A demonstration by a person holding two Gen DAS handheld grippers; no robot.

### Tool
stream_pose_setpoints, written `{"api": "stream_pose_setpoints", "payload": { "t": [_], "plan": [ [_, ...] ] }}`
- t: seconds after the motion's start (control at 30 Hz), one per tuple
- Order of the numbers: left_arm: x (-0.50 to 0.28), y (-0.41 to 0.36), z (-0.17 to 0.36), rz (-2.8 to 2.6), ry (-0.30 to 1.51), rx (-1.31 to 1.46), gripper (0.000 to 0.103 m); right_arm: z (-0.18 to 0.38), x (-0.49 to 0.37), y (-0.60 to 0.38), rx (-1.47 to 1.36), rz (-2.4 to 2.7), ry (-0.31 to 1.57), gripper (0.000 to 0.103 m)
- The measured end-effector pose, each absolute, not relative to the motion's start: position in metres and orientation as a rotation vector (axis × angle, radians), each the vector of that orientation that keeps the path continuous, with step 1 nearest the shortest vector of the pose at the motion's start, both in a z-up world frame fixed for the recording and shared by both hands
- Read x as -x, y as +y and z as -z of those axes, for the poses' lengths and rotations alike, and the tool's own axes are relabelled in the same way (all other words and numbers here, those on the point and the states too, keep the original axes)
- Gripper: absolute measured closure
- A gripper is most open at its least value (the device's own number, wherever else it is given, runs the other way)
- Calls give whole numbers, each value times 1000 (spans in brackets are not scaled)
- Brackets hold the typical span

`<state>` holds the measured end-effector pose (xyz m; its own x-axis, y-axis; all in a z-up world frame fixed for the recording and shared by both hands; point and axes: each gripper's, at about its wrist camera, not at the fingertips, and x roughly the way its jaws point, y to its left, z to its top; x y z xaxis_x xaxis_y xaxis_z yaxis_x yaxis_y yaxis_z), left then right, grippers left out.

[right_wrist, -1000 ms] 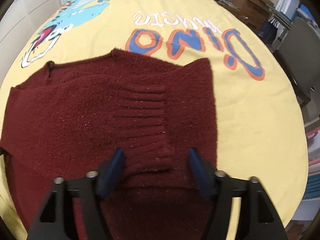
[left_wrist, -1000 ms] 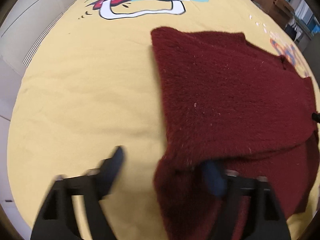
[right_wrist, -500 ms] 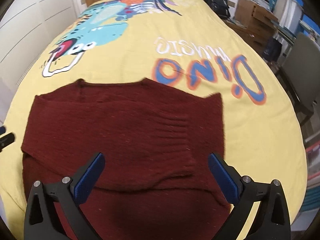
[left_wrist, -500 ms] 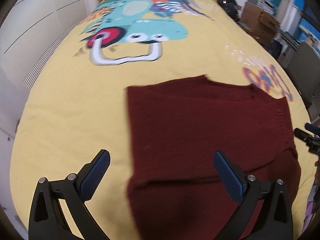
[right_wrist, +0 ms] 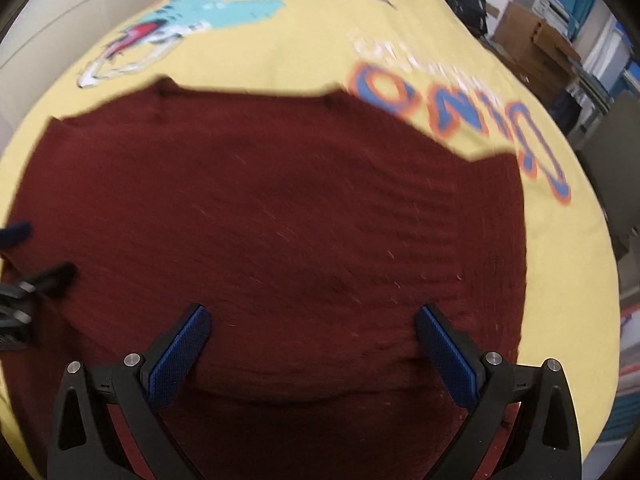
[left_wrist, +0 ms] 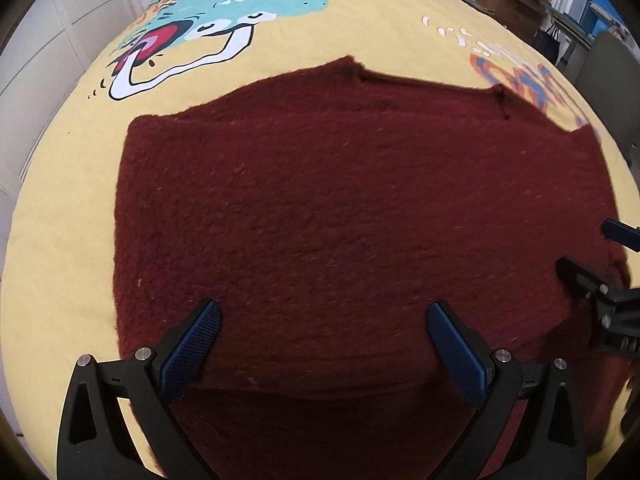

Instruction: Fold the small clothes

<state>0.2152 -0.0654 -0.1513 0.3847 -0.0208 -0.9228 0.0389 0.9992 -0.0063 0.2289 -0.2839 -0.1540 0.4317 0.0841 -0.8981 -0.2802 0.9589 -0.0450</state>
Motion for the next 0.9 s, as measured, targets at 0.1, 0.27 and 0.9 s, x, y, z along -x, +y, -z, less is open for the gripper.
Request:
{"api": "stream_pose_setpoints", "payload": {
  "t": [0.1, 0.27, 0.9],
  "plan": [
    [-211, -54, 151, 10, 1157, -47, 1, 155, -227, -298, 223, -211, 1082, 0],
    [-210, -30, 156, 3, 1170, 3, 1, 161, -235, -342, 81, -174, 1126, 1],
    [-175, -28, 119, 41, 1162, 93, 1, 124, -184, -365, 61, -227, 1087, 1]
  ]
}}
